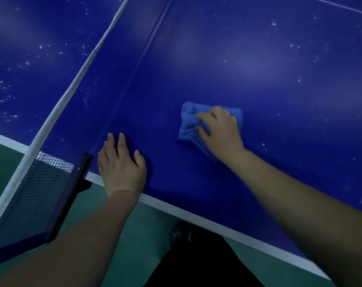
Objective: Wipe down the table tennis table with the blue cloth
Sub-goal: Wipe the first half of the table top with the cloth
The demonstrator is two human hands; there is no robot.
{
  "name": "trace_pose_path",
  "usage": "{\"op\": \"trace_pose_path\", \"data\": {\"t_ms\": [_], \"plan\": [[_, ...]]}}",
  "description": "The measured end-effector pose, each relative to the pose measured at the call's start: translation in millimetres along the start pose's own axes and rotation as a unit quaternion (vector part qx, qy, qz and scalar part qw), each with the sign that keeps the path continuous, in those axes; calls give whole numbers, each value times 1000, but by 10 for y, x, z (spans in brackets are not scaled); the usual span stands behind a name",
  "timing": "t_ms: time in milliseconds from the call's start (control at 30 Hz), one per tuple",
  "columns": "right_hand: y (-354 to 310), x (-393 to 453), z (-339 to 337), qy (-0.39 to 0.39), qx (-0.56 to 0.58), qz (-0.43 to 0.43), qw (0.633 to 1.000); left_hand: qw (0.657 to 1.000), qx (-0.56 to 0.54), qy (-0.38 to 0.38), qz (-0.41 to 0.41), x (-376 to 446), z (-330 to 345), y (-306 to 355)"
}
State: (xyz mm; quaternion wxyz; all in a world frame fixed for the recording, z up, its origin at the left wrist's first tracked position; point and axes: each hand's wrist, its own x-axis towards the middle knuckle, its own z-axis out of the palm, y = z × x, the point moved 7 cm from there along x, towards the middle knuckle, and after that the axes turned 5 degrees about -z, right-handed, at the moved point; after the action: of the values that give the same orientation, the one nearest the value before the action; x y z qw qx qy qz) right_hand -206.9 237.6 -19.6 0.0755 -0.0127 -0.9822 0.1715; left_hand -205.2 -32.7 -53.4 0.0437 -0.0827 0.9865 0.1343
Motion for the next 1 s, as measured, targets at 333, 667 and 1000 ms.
{"op": "trace_pose_path", "data": {"t_ms": [333, 667, 1000], "plan": [[200, -988, -138, 66, 6, 138, 988, 1000, -6, 3, -1, 7, 13, -8], [847, -1578, -516, 171, -51, 328, 928, 1000, 1, 2, 6, 22, 30, -25], [1084, -1928, -687, 193, -50, 364, 910, 1000, -6, 6, 13, -4, -10, 21]]}}
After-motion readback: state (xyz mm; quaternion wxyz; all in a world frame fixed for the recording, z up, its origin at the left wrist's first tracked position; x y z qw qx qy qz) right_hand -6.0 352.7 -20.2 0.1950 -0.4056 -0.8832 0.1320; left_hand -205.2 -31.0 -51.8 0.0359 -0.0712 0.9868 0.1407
